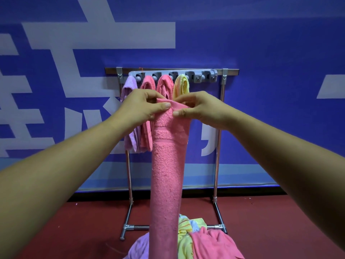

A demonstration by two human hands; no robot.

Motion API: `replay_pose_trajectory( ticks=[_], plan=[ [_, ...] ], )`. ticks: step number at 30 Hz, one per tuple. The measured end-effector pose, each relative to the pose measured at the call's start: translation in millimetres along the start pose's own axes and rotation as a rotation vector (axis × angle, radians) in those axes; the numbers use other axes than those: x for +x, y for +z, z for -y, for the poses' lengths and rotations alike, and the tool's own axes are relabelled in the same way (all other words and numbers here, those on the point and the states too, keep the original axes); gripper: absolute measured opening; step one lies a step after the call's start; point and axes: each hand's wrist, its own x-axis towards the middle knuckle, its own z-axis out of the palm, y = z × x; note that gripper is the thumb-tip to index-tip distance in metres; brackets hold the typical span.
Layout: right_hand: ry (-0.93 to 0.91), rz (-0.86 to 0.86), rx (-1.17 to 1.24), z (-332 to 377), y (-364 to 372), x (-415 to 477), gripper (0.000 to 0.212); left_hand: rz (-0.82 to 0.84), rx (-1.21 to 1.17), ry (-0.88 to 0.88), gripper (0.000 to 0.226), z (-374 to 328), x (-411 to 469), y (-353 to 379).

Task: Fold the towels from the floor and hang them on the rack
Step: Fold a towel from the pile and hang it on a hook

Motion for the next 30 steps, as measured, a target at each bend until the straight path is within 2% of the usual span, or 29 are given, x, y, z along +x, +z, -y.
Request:
replay_pose_trajectory(
  ticks=[3, 7, 11, 15, 20, 26, 30],
  plan=[
    [0.008, -0.013, -0.216, 4, -5, 4, 0.025, 0.003, -0.031, -0.004, 0.009, 3, -4, 4],
    [-0.010, -0.019, -0.115, 10, -7, 3, 0.016, -0.037, -0.161, 0.021, 0.011, 6, -10, 11],
    [-0.045, -0.058, -0.061, 13, -8, 7, 0.015, 0.042, -0.303, -0.039, 0.030, 24, -19, 22],
    [-0.031, -0.158, 0.010, 17, -16, 14, 0.009, 0.106, -0.356, -0.154, 0.021, 68, -36, 47],
    [-0.006, -0.283, 0.031, 15, -30, 19, 0.014, 0.178, -0.377, -0.310, 0.016, 127, -62, 79],
    [0.170, -0.566, 0.053, -9, -56, 13, 0.022, 0.251, -0.378, -0.434, 0.019, 172, -89, 79],
    [0.396, -0.701, 0.071, -58, -65, -2, 0.022, 0.128, -0.491, -0.471, 0.012, 165, -74, 48]
  ],
)
